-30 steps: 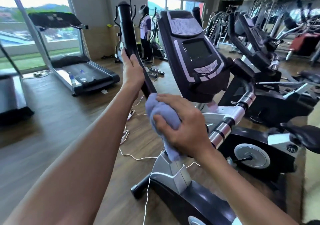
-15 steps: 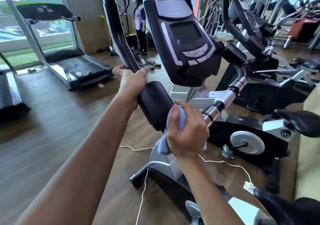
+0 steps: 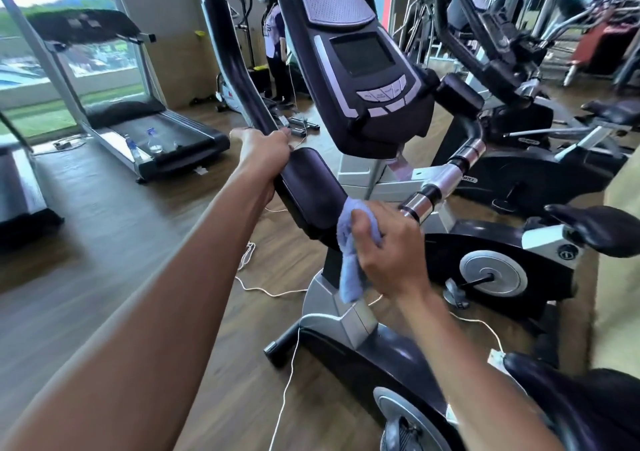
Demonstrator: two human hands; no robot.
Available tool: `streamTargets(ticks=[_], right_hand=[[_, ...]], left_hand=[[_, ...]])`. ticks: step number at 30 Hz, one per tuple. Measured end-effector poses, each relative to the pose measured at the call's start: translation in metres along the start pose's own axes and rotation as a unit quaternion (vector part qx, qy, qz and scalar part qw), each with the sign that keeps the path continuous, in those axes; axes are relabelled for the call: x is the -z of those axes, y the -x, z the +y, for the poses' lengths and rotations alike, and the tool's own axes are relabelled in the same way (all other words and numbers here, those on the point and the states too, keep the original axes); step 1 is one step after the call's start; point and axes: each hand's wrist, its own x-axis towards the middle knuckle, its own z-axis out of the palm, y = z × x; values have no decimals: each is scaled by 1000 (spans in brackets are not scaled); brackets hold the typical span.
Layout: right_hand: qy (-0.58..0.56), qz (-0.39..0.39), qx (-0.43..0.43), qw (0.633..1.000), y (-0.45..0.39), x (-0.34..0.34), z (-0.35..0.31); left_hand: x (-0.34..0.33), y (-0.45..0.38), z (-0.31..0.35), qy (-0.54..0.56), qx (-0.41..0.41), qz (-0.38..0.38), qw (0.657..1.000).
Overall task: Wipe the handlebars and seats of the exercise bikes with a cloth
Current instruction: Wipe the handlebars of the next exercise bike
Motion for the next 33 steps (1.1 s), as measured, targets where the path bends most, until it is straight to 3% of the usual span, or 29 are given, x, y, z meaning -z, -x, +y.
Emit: streamTargets(ticks=[3,5,6,8,9,10,11,14,15,20,22,24,26,30,33], right_hand=[[-21,-65,9,998,-24,18,23],[-47,-51,-76,995,-46,17,29],[-66,-22,-145,987,-59,18,34],[-101,112,-277,949,-85,33,43],[-113,183,-293,931,-93,46,49],[-116,222,-273,929,-95,56,55],[-76,210,-236,946,-93,62,59],[137,-27,-139,980,-64,40,52],[148,-58,-102,982,-51,32,45],[64,-74,70,993,-6,18,19],[62,-111,55,990,-23,25,35],[58,-109,-56,991,-51,35,49],[77,-97,-98,987,-60,35,50],[74,-84,-14,994,-8,15,8],[81,-109,-12,991,-14,12,7]], left_hand=[[0,2,0,-13,6,-9,1000],[2,2,3,-2,11,-13,1000],[3,0,3,3,12,-13,1000],[5,0,2,9,12,-9,1000],[4,0,1,9,13,-11,1000],[3,-1,0,8,12,-12,1000],[2,-4,-1,7,10,-11,1000],[2,-8,-3,11,10,-2,1000],[1,-9,-4,9,10,-1,1000],[0,-11,-5,19,13,1,1000],[0,-12,-7,16,10,11,1000],[-1,-13,-6,15,5,15,1000],[-1,-13,-7,19,2,23,1000],[-4,-8,-7,-8,-1,-10,1000],[-3,-10,-6,7,-2,19,1000]])
